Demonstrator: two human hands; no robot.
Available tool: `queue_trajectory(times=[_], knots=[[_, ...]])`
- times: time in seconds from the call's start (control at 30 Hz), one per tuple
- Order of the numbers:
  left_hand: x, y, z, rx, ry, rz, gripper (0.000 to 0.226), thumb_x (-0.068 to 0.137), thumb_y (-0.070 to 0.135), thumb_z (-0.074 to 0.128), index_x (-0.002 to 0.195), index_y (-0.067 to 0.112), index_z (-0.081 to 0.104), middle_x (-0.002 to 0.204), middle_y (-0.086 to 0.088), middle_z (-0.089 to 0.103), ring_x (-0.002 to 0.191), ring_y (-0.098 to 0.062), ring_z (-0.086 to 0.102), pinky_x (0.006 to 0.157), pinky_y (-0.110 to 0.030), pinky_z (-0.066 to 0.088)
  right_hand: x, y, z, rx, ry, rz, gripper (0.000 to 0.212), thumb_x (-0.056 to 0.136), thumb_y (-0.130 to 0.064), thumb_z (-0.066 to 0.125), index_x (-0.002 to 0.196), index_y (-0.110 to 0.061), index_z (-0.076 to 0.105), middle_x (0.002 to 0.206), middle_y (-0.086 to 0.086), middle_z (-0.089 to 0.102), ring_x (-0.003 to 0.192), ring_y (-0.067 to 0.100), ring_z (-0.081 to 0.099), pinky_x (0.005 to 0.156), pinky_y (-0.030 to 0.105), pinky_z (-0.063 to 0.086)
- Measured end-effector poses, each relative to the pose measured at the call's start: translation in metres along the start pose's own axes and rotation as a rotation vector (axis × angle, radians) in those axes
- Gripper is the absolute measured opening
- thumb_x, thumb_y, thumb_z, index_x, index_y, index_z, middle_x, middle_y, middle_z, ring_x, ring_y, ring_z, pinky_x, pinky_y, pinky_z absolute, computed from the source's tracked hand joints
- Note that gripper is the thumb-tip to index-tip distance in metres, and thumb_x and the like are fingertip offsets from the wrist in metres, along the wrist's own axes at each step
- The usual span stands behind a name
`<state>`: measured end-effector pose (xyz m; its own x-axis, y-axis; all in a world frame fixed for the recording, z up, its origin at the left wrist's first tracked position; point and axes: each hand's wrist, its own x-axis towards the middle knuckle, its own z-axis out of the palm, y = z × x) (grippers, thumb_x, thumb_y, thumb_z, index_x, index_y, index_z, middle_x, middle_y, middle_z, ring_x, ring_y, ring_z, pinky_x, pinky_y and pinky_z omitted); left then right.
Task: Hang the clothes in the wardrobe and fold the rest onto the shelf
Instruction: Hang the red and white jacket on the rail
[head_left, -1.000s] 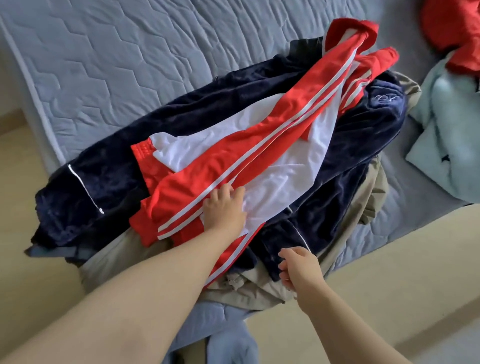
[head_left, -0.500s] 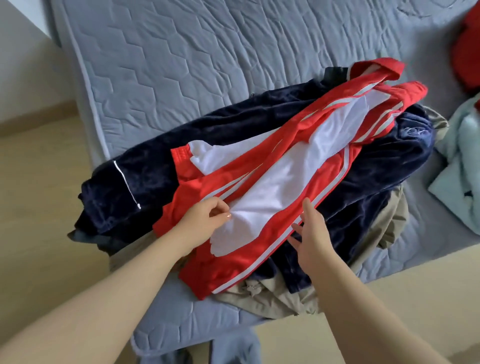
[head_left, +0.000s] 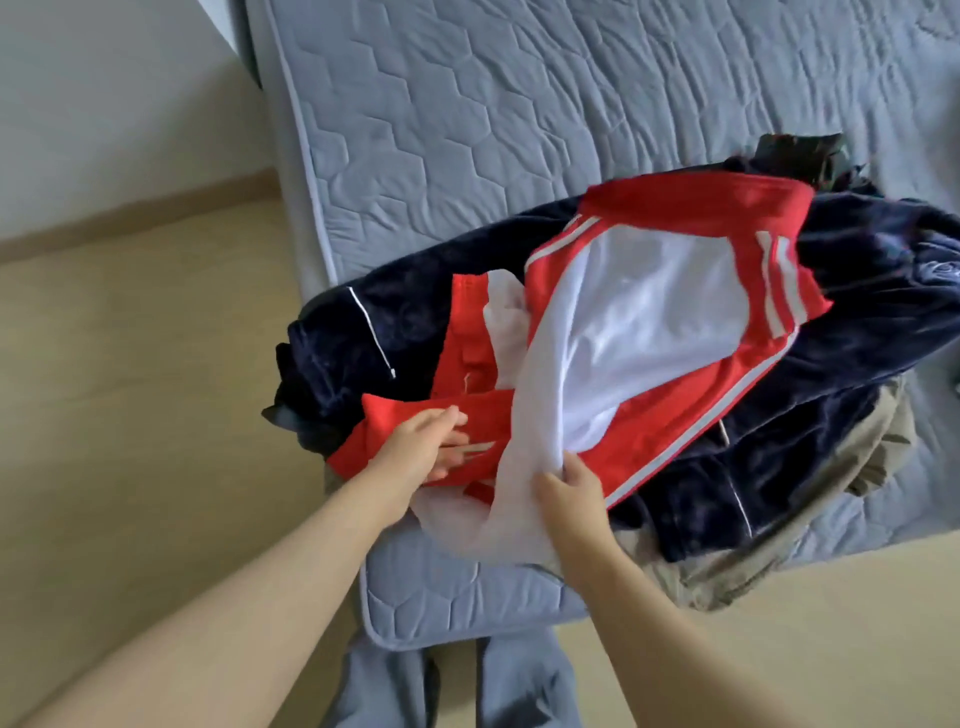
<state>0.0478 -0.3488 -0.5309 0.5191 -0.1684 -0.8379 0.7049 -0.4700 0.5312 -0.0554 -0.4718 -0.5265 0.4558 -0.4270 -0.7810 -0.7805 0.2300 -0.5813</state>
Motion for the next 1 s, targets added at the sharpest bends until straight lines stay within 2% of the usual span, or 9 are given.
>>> queue_trajectory(times=[0.1,0.23,0.33,0.43,0.57,0.67,0.8,0.87,1.0], knots=[[0.007,0.012,0.016,-0.053,-0.026,0.026,0.018,0.094,0.042,0.046,0.097,0.03,0.059,0.106,0.005,0.061,0.098,-0.015,0.058,0.078,-0.03,0.045,-0.022,0.023,0.018,-0.084,-0.145,0.059,0.033,0.076,0.005,0.039,0.077,-0.018,0.062,0.08,0.006,0.065,0.073,0.019,0.055,0.065,0.028,0.044],[0.011,0.015,0.037,0.043,0.038,0.034,0.029,0.087,0.017,0.061,0.115,0.012,0.055,0.103,-0.005,0.06,0.093,-0.02,0.058,0.075,-0.025,0.044,-0.033,0.04,0.02,-0.195,-0.299,0.14,0.026,0.077,0.003,0.036,0.072,-0.013,0.055,0.074,0.006,0.055,0.072,0.021,0.049,0.065,0.029,0.037],[0.007,0.012,0.036,0.138,-0.003,0.117,0.023,0.084,0.005,0.058,0.107,0.009,0.059,0.081,0.001,0.056,0.07,-0.011,0.054,0.055,-0.012,0.043,-0.024,0.03,0.007,-0.135,-0.014,0.099,0.026,0.084,-0.002,0.042,0.087,-0.013,0.065,0.086,0.001,0.062,0.085,0.021,0.054,0.075,0.029,0.04],[0.001,0.007,0.026,0.18,-0.085,0.175,0.017,0.085,0.01,0.061,0.098,-0.001,0.061,0.082,-0.005,0.058,0.073,-0.014,0.054,0.066,-0.02,0.043,-0.008,0.005,-0.006,0.012,0.264,0.065,0.029,0.092,-0.019,0.04,0.11,-0.003,0.057,0.095,0.014,0.06,0.091,0.031,0.058,0.077,0.032,0.042],[-0.015,0.0,0.013,0.166,-0.333,0.202,0.007,0.087,0.012,0.064,0.09,0.014,0.069,0.085,0.005,0.07,0.078,-0.004,0.066,0.07,-0.016,0.05,0.011,-0.03,-0.008,0.371,0.168,0.154,0.028,0.09,-0.03,0.053,0.114,-0.019,0.042,0.097,0.008,0.05,0.081,0.02,0.054,0.078,0.041,0.053],[-0.024,0.003,0.01,0.199,-0.491,0.147,0.012,0.089,0.013,0.06,0.093,0.018,0.07,0.091,0.004,0.073,0.084,-0.004,0.068,0.07,-0.014,0.051,0.018,-0.032,-0.011,0.393,0.187,0.178,0.029,0.082,0.003,0.048,0.105,-0.014,0.046,0.083,0.008,0.049,0.061,0.017,0.046,0.054,0.027,0.042],[-0.014,0.012,0.013,-0.154,-0.029,0.005,0.03,0.09,0.041,0.053,0.106,0.018,0.066,0.108,-0.006,0.068,0.098,-0.021,0.064,0.092,-0.035,0.049,0.017,-0.023,-0.018,0.378,0.239,0.153,0.04,0.074,0.014,0.025,0.075,-0.015,0.054,0.067,0.003,0.049,0.056,0.017,0.042,0.048,0.021,0.035],[-0.006,0.018,0.013,-0.298,0.127,-0.059,0.041,0.087,0.049,0.055,0.117,0.021,0.059,0.116,-0.007,0.063,0.109,-0.026,0.058,0.099,-0.042,0.044,0.013,-0.025,-0.02,0.369,0.185,0.163,0.045,0.076,0.013,0.023,0.073,-0.015,0.057,0.073,0.005,0.056,0.064,0.021,0.051,0.057,0.029,0.048],[0.002,0.031,0.015,-0.606,-0.107,-0.266,0.039,0.087,0.048,0.057,0.12,0.027,0.061,0.116,-0.007,0.066,0.106,-0.027,0.062,0.087,-0.041,0.051,0.005,-0.029,-0.021,0.363,-0.02,0.219,0.047,0.078,0.013,0.026,0.092,-0.01,0.065,0.098,0.016,0.066,0.089,0.034,0.062,0.082,0.048,0.053]])
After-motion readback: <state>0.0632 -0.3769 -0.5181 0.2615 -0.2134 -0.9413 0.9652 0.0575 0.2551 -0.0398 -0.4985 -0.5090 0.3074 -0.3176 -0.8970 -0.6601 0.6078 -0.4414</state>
